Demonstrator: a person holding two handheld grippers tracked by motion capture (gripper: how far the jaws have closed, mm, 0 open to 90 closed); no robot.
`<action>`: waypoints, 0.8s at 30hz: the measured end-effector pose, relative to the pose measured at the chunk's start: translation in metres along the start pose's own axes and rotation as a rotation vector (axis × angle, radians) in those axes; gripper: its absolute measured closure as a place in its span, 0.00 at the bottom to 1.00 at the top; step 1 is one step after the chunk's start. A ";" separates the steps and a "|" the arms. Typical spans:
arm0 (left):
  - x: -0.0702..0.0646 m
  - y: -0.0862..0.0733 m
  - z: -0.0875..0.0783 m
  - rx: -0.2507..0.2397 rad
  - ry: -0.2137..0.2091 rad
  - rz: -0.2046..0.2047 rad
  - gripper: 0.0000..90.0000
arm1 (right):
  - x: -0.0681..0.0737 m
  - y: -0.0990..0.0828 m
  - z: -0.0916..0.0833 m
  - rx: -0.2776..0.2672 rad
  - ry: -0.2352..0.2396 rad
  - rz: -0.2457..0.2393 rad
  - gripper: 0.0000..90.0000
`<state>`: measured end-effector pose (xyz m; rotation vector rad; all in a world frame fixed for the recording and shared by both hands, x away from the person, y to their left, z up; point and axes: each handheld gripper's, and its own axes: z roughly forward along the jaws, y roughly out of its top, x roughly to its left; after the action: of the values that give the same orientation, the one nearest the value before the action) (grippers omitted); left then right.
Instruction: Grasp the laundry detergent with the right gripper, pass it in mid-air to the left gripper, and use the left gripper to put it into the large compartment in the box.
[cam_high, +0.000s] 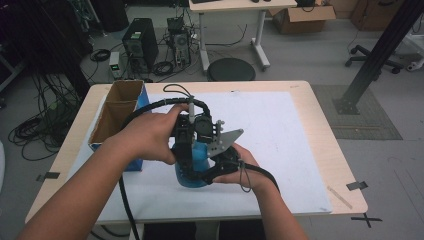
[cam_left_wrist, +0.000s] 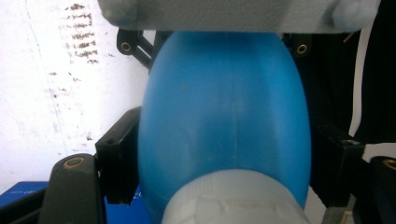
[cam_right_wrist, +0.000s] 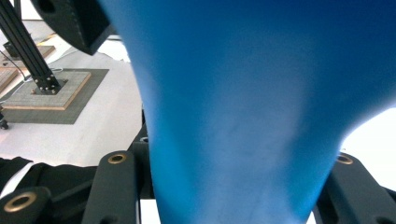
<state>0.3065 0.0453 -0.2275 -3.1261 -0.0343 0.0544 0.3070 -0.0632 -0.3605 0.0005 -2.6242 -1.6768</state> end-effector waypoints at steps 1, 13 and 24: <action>0.000 0.000 0.000 0.002 -0.008 0.001 0.33 | 0.000 0.000 0.000 0.004 0.001 -0.003 0.51; -0.003 0.003 0.003 0.043 0.043 0.014 0.43 | 0.000 0.000 0.002 0.012 0.000 -0.002 0.51; -0.006 0.005 0.002 0.047 0.055 0.015 0.43 | 0.001 0.000 0.001 0.001 0.011 -0.008 0.51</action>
<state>0.3007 0.0405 -0.2291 -3.0791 -0.0089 -0.0302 0.3059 -0.0620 -0.3609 0.0196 -2.6207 -1.6733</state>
